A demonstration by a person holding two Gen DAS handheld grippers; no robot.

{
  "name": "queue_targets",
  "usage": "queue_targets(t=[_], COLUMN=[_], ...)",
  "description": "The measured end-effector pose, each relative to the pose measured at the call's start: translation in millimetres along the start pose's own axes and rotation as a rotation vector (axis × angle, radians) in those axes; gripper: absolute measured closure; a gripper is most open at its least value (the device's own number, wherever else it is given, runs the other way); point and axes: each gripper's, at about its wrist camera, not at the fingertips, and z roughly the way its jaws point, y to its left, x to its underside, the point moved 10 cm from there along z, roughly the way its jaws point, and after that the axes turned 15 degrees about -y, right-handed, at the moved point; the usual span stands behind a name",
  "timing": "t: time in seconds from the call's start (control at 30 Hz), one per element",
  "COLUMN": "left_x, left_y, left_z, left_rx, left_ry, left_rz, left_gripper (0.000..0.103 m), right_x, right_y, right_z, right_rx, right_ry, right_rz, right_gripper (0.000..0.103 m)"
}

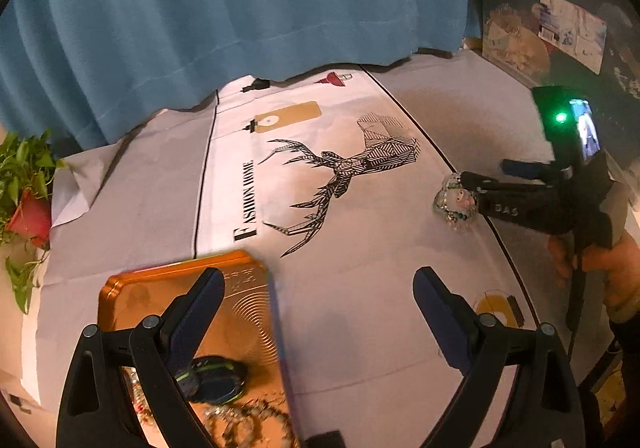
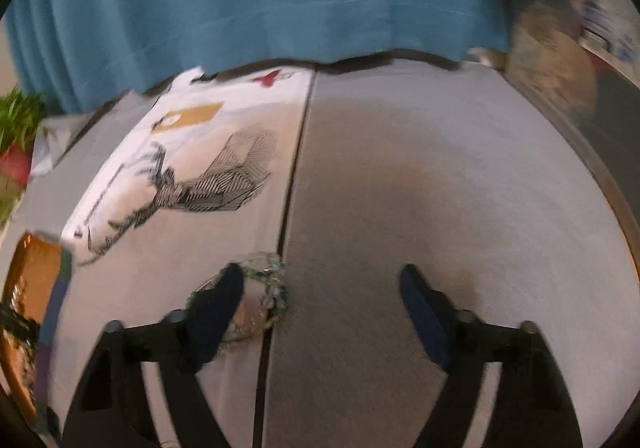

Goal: Organize jewelry
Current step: 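Reach the left gripper to the green-bead bracelet while the right reaches the crystal bracelet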

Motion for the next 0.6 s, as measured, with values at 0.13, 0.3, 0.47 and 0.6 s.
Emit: queue_targets(t=[0.13, 0.3, 0.47, 0.6], left_x=[6, 12, 10, 5], left_y=[-3, -2, 0, -5], left_z=[7, 14, 15, 17], left_rx=[-0.001, -0.004, 0.001, 0.01], left_ry=[0.013, 0.032, 0.034, 0.028], left_rz=[0.016, 0.012, -0.007, -0.013], left_gripper=[0.009, 0.009, 0.009, 0.009], right_x=[1, -11, -44, -53], right_y=[14, 25, 28, 0], right_z=[9, -9, -58, -83], right_rx=[-0.071, -0.126, -0.186, -0.127], right_ry=[-0.009, -0.055, -0.151, -0.165], right_rz=[-0.036, -0.021, 0.012, 0.069], right_gripper=[0.089, 0.095, 0.095, 0.095])
